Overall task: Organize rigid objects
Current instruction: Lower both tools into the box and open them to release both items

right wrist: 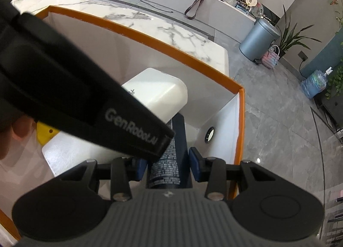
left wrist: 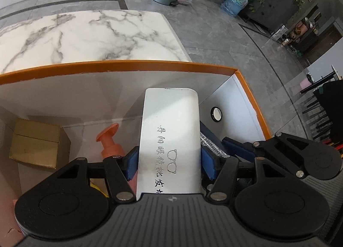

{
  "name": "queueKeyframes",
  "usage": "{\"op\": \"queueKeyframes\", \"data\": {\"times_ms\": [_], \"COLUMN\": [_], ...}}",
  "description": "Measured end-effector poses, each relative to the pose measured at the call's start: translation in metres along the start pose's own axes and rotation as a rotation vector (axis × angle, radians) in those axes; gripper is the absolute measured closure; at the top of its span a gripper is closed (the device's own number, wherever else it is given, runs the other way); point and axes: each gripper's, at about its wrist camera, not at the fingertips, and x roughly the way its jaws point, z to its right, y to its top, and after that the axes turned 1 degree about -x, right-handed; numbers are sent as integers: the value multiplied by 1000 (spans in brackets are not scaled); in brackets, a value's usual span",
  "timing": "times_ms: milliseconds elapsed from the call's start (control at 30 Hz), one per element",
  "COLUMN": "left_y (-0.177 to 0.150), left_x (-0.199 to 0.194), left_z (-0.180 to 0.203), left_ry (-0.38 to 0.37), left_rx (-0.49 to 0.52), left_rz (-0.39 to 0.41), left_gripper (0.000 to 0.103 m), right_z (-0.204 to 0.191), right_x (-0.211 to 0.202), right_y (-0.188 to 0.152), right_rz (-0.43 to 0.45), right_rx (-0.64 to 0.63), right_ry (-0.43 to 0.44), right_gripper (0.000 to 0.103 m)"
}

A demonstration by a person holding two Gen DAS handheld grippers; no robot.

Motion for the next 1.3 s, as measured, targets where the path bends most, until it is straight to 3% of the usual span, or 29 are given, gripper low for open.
{"op": "queueKeyframes", "data": {"times_ms": [767,1300], "left_y": [-2,-12], "left_x": [-7,-65], "left_z": [7,4], "left_ry": [13,22], "left_rx": [43,100], "left_rz": [3,103], "left_gripper": [31,31], "right_z": [-3,-13], "right_x": [-12,-48], "right_y": [-5,-4], "right_rz": [35,118], "right_rx": [1,84], "right_ry": [-35,-20], "right_gripper": [59,52]}}
